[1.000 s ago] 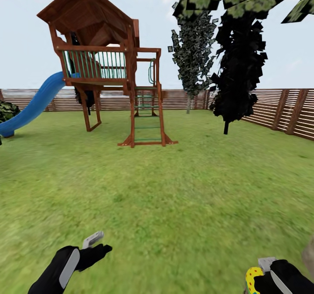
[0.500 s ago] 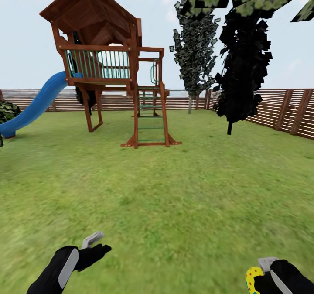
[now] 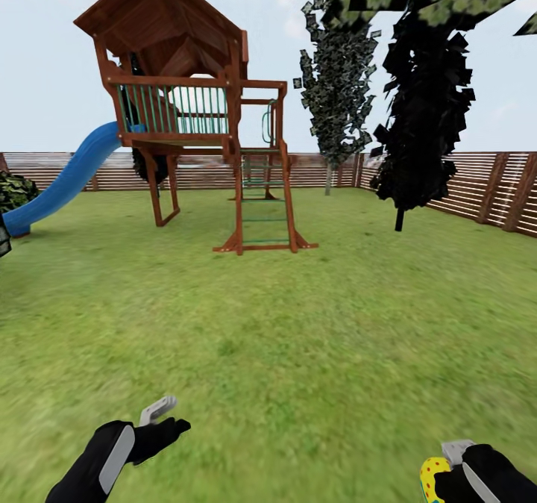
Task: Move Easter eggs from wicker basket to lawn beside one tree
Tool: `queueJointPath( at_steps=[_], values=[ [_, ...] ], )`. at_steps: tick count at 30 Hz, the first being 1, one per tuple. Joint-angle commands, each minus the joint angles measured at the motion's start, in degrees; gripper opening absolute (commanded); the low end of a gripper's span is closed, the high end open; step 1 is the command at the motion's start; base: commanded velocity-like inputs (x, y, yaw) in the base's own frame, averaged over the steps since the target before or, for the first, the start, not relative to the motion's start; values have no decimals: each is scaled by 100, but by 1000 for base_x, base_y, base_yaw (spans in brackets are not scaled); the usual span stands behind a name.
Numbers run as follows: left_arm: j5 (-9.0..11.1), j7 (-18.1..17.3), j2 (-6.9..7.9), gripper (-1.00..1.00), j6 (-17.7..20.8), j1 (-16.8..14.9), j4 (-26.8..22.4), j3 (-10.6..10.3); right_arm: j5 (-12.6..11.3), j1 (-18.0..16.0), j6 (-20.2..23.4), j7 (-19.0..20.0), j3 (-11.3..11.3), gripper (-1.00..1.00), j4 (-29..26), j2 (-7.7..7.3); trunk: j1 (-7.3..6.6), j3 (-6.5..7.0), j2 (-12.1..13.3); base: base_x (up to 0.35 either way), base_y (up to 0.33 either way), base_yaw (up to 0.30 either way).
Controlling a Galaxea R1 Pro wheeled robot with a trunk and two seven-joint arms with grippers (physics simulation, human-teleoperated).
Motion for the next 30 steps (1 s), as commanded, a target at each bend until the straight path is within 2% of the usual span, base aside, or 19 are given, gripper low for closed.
queueJointPath(
  at_steps=[1, 26, 30],
  values=[
    [-15, -31, -2, 100, 32, -4, -3, 18, 36, -5, 25, 30, 18, -100, -6, -6, 3, -7, -4, 281, 226, 0],
    [-31, -4, -4, 100, 43, -5, 3, 15, 48, -5, 25, 30, 26, -100, -5, 20, 3, -7, -4, 289, 207, 0],
    [-31, -1, -5, 100, 43, -4, 3, 15, 50, -5, 25, 32, 27, -100, -5, 28, 3, -7, -4, 307, 171, -209]
  ],
)
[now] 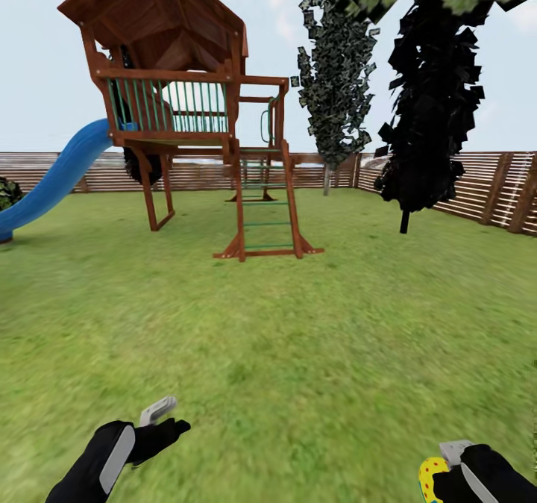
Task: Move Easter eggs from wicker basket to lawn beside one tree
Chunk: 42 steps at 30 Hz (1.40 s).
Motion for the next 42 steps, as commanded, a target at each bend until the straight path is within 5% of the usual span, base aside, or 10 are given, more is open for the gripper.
queueJointPath(
  at_steps=[1, 42],
  values=[
    [-14, -32, 0, 100, 32, -2, -6, 21, 32, -8, 22, 30, 21, -100, -5, -5, 3, -7, -4, 309, 166, -278],
    [-15, -3, -19, 100, 7, -2, 115, 6, 14, -8, 22, 38, 11, -100, -5, -13, 3, -7, -4, 325, 118, -285]
  ],
)
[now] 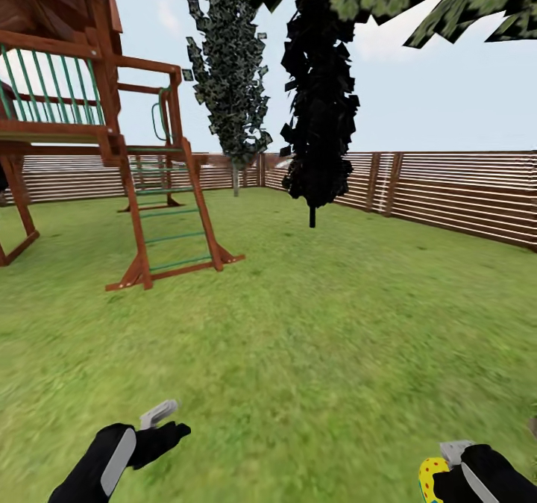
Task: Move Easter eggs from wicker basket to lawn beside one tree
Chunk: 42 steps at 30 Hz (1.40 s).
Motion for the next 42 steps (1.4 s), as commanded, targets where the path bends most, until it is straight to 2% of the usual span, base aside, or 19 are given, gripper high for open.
queueJointPath(
  at_steps=[1, 36, 38, 39, 40, 41, 42],
  values=[
    [-13, -32, -5, 100, 27, -2, 21, 21, 32, -8, 21, 32, 21, -100, -4, -5, 4, -7, -4, 332, 80, -286],
    [-21, -47, -1, 100, 0, -4, 67, 24, 32, -8, 21, 28, 21, -100, -4, -5, 4, -7, -4, 336, 8, -285],
    [-27, -60, 75, 100, 27, -4, -14, 39, 35, -8, 21, 28, 21, -100, -4, -5, 4, -7, -4, 337, 0, -281],
    [-16, -70, 248, 100, 47, -5, -126, 37, 33, -8, 21, 26, 21, -100, -4, -5, 4, -7, -4, 338, 0, -280],
    [-6, -74, 351, 100, 56, -5, -237, 36, 33, -6, 21, 25, 21, -100, -4, -5, 4, -7, -4, 337, 0, -279],
    [1, -77, 423, 100, 63, -4, -328, 34, 32, -7, 21, 27, 21, -100, -4, -5, 4, -7, -4, 337, 0, -278],
    [3, -78, 433, 100, 65, -5, -347, 27, 32, -8, 21, 28, 21, -100, -4, -5, 4, -7, -4, 337, 0, -278]
  ],
)
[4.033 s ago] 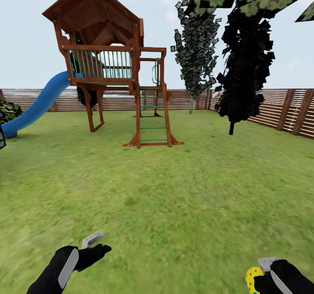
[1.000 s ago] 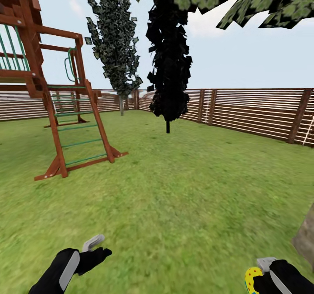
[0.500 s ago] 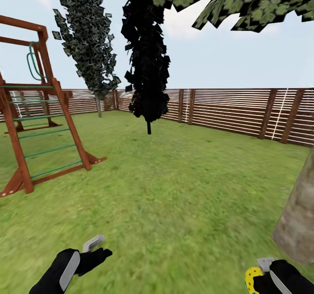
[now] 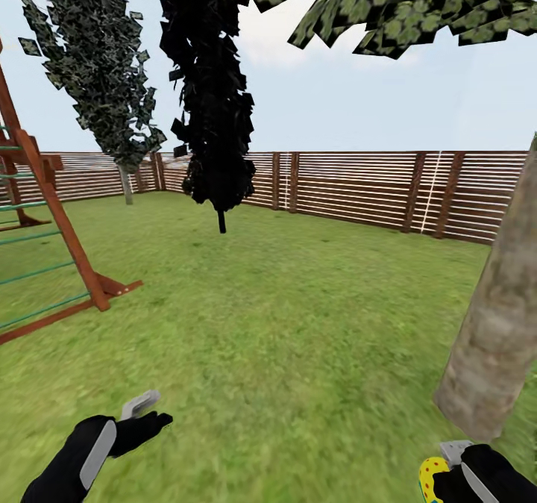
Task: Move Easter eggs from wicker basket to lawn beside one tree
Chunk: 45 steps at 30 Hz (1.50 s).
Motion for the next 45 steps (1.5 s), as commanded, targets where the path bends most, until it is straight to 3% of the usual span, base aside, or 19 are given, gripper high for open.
queueJointPath(
  at_steps=[1, 18, 45],
  values=[
    [-12, -28, 3, 100, 35, -1, -18, 15, 31, -8, 20, 31, 21, -100, -4, -5, 4, -7, -4, 337, 0, -277],
    [-12, -21, -11, 100, 35, 1, 15, 6, 40, -7, 20, 27, 24, -100, -4, -5, 4, -10, -4, 337, 0, -245],
    [-27, -21, -14, 100, 35, 0, 28, 13, 43, -8, 20, 26, 30, -100, -4, 4, 4, -18, -4, 337, 0, -5]
  ],
)
